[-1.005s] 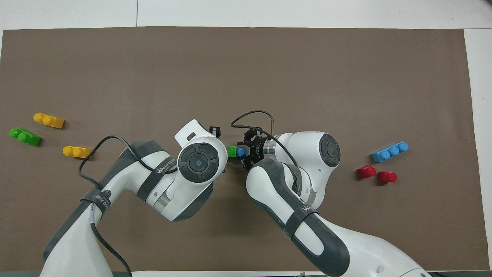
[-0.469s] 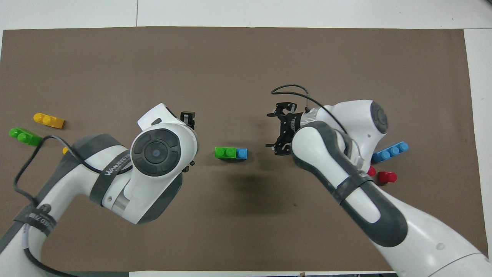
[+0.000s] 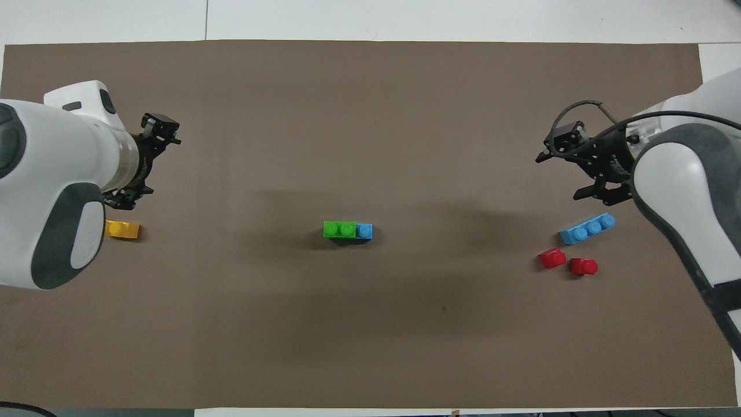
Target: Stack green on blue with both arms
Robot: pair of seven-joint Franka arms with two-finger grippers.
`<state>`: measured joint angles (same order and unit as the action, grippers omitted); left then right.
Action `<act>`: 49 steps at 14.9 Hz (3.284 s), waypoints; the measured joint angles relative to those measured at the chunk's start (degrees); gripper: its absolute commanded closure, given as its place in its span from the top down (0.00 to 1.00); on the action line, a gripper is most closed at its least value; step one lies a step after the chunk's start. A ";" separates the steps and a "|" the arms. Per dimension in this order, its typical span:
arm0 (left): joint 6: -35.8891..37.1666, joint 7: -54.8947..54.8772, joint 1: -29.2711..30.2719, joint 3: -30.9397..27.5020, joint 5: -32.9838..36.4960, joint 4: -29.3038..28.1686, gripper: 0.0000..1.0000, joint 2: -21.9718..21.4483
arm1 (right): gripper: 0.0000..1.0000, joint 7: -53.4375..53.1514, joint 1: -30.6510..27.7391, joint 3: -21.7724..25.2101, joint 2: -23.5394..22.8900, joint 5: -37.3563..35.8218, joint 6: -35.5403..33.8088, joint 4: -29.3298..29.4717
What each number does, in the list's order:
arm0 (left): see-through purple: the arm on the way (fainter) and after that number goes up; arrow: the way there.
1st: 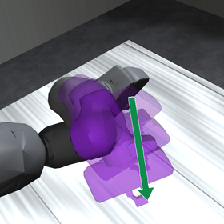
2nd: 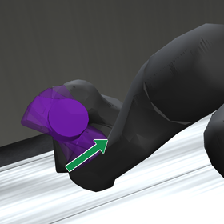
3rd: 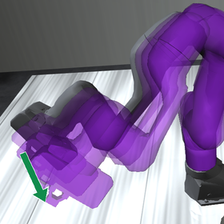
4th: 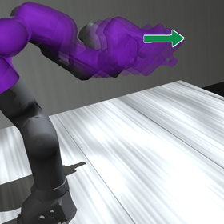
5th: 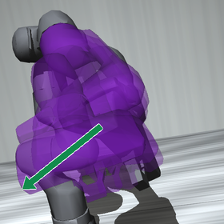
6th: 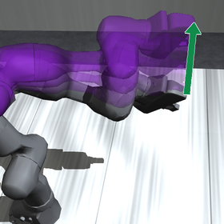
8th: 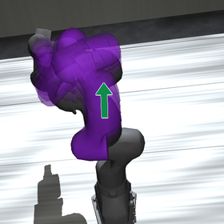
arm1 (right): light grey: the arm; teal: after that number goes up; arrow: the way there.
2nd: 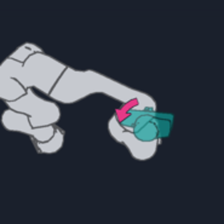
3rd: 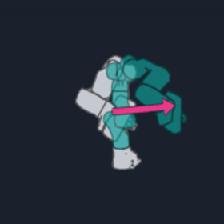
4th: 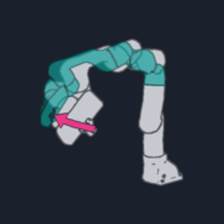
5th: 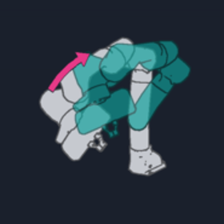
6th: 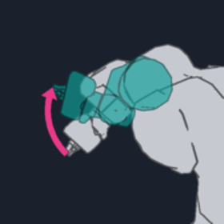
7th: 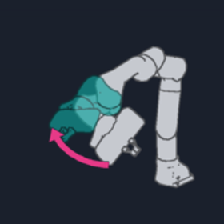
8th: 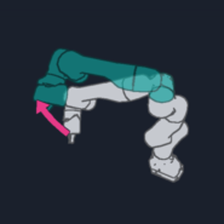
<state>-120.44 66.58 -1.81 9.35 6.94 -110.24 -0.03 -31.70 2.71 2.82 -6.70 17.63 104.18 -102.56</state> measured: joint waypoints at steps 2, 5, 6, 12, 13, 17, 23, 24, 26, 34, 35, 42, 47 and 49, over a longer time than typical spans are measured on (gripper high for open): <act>2.71 -13.05 2.47 -0.06 -0.76 1.98 1.00 0.00 | 1.00 8.39 -0.36 0.02 3.28 -5.01 -6.25 2.93; 8.06 -33.23 5.50 -0.10 -2.35 5.48 1.00 0.02 | 1.00 19.96 0.27 -0.89 8.43 -12.03 -12.90 4.56; 9.79 -38.70 6.23 -0.12 -2.79 6.65 1.00 0.03 | 1.00 21.96 0.63 -1.12 9.24 -12.84 -13.70 4.81; 22.46 -62.62 8.22 -0.21 -4.19 13.11 1.00 0.03 | 1.00 28.74 1.81 -1.59 9.02 -16.49 -13.89 6.75; 24.75 -63.63 8.27 -0.21 -4.72 14.19 1.00 0.03 | 1.00 29.26 1.82 -1.56 8.88 -16.72 -13.79 6.74; 30.04 -64.50 8.26 0.06 -6.02 16.88 1.00 0.03 | 1.00 30.03 1.61 -1.41 8.48 -16.76 -11.97 6.74; 30.27 -64.60 8.25 0.29 -6.02 17.30 1.00 0.03 | 0.89 30.20 1.44 -1.21 8.44 -17.21 -11.90 6.76; 30.27 -64.60 8.25 0.29 -6.02 17.34 1.00 0.03 | 0.86 30.21 1.44 -1.20 8.44 -17.40 -12.04 6.76; 30.27 -64.61 8.25 0.29 -6.02 17.40 1.00 0.03 | 0.91 30.21 1.44 -1.17 8.44 -17.50 -12.66 6.76; 30.27 -64.61 8.25 0.29 -6.03 17.47 1.00 0.03 | 1.00 30.23 1.44 -1.11 8.44 -17.51 -13.22 6.77; 30.27 -64.61 8.25 0.29 -6.03 17.47 1.00 0.03 | 1.00 30.23 1.44 -1.11 8.44 -17.53 -13.22 6.79; 30.19 -64.61 8.26 0.27 -6.06 17.56 1.00 0.03 | 1.00 30.23 1.45 -1.16 8.44 -19.33 -13.23 6.84; 30.10 -64.62 8.26 0.28 -6.09 17.60 1.00 0.03 | 1.00 30.23 1.48 -1.31 8.44 -19.33 -13.23 6.88; 30.07 -64.62 8.26 0.28 -6.10 17.60 1.00 0.03 | 1.00 30.23 1.49 -1.33 8.44 -19.33 -13.23 6.90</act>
<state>-90.37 1.96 6.45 9.62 0.85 -92.64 0.00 -1.47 4.20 1.49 1.74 -1.71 90.95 -95.65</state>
